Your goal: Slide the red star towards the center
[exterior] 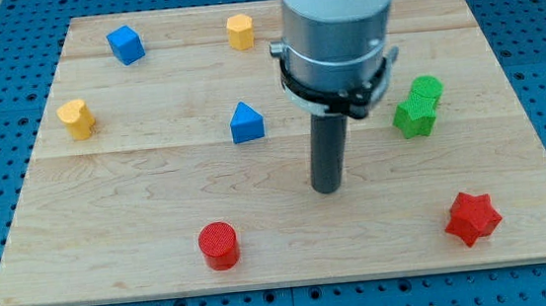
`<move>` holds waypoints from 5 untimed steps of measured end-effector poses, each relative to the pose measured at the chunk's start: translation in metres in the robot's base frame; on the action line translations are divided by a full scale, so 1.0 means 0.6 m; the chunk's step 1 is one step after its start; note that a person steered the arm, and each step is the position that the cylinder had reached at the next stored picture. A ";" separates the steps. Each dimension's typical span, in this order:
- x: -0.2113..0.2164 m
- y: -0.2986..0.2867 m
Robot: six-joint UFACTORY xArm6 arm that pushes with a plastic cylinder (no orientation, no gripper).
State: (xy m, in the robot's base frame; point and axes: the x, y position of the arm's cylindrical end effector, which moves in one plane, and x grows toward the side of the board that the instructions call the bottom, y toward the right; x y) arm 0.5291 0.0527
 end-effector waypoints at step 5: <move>-0.003 0.441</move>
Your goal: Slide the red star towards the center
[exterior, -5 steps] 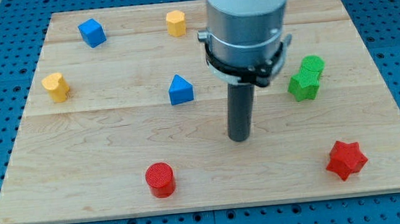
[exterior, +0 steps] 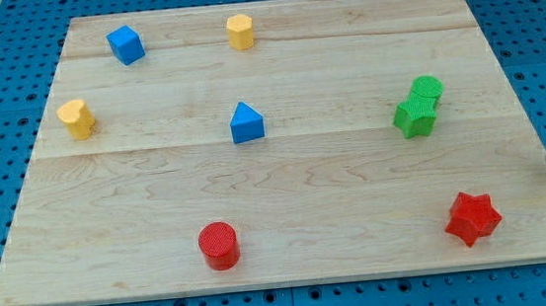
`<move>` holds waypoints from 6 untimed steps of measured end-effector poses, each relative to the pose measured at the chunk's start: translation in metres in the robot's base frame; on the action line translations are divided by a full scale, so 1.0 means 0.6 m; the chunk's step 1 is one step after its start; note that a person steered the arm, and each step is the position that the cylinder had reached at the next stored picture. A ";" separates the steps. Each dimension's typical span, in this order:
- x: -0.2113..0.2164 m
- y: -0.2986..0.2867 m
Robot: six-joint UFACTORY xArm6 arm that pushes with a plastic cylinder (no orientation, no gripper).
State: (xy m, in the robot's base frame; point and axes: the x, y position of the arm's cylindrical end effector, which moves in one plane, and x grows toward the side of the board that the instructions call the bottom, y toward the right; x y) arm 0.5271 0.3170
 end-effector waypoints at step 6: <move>-0.124 -0.359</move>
